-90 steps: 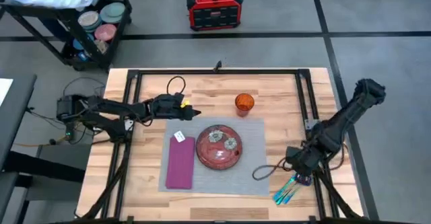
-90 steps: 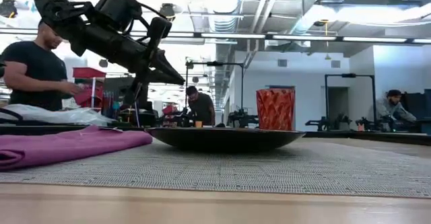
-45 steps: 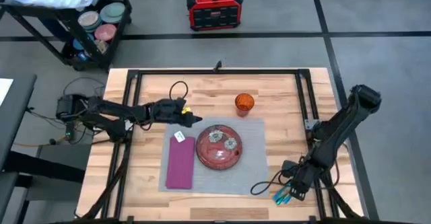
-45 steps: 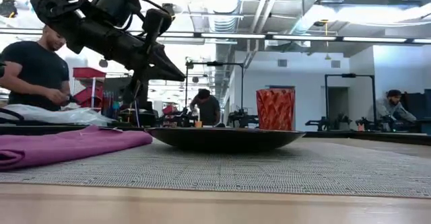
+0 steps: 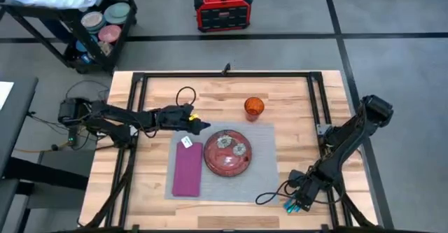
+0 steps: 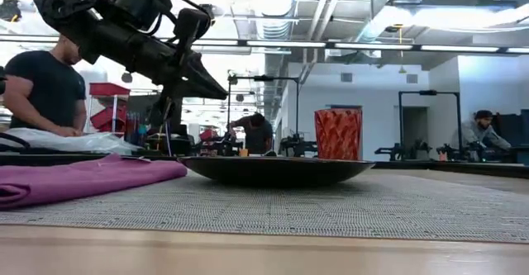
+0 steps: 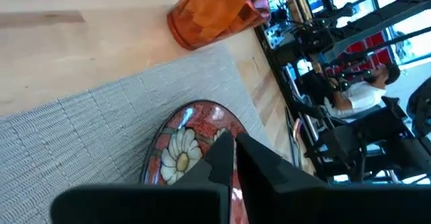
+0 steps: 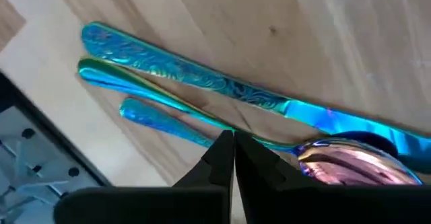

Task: Set table place
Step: Adjust the blue knife on the table mat

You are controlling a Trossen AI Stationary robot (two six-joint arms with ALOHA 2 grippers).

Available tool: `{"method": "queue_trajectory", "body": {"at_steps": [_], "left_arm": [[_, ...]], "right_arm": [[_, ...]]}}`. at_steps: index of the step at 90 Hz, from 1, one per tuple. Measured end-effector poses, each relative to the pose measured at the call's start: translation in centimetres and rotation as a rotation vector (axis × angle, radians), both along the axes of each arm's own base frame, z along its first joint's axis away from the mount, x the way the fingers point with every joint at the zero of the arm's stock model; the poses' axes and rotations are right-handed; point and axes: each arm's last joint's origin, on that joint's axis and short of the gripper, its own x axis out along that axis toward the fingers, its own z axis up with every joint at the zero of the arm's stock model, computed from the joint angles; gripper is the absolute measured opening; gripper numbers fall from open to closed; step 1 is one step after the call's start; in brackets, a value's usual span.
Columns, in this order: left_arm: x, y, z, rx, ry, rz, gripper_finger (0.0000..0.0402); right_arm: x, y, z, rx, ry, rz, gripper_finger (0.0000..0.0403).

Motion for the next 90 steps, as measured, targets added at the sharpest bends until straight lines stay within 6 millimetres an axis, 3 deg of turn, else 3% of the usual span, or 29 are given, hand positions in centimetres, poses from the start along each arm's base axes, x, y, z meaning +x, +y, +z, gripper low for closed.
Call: {"method": "queue_trajectory", "body": {"at_steps": [90], "left_arm": [[0.0, 0.0, 0.0, 0.018, 0.004, 0.000, 0.0000]], "right_arm": [[-0.1, -0.6, -1.4, -0.038, 0.066, -0.129, 0.0000]]}}
